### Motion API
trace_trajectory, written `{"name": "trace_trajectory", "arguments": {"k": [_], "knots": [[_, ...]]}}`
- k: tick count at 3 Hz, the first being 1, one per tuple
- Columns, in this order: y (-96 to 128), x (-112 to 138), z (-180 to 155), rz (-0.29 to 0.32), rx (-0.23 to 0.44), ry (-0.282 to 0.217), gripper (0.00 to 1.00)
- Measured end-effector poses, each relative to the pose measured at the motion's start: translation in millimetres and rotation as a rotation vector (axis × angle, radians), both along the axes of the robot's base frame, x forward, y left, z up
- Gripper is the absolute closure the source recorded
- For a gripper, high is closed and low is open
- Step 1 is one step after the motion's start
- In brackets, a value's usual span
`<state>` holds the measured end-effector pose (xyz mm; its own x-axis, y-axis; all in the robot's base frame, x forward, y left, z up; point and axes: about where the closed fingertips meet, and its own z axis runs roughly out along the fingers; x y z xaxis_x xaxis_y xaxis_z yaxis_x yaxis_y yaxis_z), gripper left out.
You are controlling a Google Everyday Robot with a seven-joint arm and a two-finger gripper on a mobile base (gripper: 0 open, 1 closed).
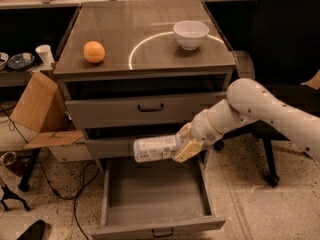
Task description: Place blue plastic bottle into bottom drawer
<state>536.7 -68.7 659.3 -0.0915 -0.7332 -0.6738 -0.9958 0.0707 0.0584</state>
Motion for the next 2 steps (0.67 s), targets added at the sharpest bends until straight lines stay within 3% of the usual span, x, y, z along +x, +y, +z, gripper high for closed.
{"name": "trace_trajectory", "arguments": {"k": [1,2], "knots": [[14.6,-12.2,-58.4,0.173,-0.006,0.065,1.0],[17.3,-16.5,-68.6,0.206,0.009,0.067,1.0]]}}
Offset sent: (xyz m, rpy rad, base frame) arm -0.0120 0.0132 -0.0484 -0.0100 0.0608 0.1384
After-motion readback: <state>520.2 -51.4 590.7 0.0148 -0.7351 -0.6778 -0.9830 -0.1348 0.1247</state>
